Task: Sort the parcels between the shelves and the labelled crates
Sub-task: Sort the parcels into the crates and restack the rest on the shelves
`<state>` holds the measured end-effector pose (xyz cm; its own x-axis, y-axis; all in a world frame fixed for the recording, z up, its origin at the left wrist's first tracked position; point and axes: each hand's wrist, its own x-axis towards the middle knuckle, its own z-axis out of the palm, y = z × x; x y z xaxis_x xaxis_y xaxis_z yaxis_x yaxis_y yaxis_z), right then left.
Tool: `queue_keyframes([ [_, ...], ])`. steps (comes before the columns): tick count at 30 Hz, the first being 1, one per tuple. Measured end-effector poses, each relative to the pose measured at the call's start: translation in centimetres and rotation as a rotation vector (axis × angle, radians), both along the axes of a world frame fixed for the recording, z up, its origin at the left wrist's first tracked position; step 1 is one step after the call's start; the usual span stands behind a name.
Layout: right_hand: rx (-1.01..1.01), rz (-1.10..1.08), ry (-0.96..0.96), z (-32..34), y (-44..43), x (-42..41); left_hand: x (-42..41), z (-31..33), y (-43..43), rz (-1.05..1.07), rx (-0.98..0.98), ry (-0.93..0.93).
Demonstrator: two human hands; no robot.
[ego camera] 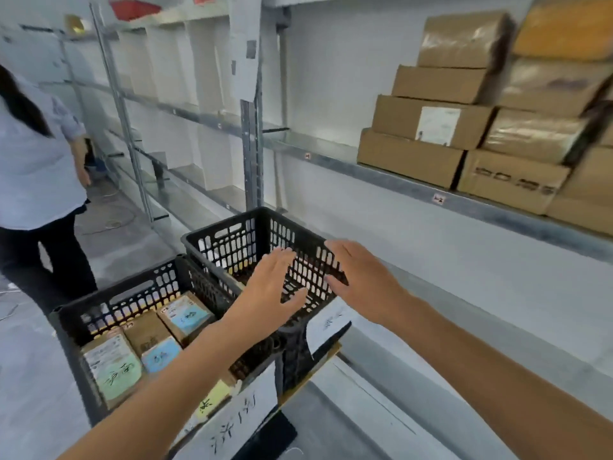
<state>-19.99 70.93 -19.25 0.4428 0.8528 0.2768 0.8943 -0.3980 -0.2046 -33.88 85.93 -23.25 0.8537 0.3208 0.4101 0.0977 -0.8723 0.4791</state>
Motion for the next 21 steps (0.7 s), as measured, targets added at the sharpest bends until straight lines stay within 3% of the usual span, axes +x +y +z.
queue_keyframes([
  [6,0.04,-0.186,-0.08,2.4,-13.1,1.6,5.9,3.0,-10.7,-0.208,0.099,-0.064],
  [21,0.124,-0.74,-0.198,6.3,-42.0,1.1,15.2,9.6,-37.6,-0.711,0.034,-0.171],
])
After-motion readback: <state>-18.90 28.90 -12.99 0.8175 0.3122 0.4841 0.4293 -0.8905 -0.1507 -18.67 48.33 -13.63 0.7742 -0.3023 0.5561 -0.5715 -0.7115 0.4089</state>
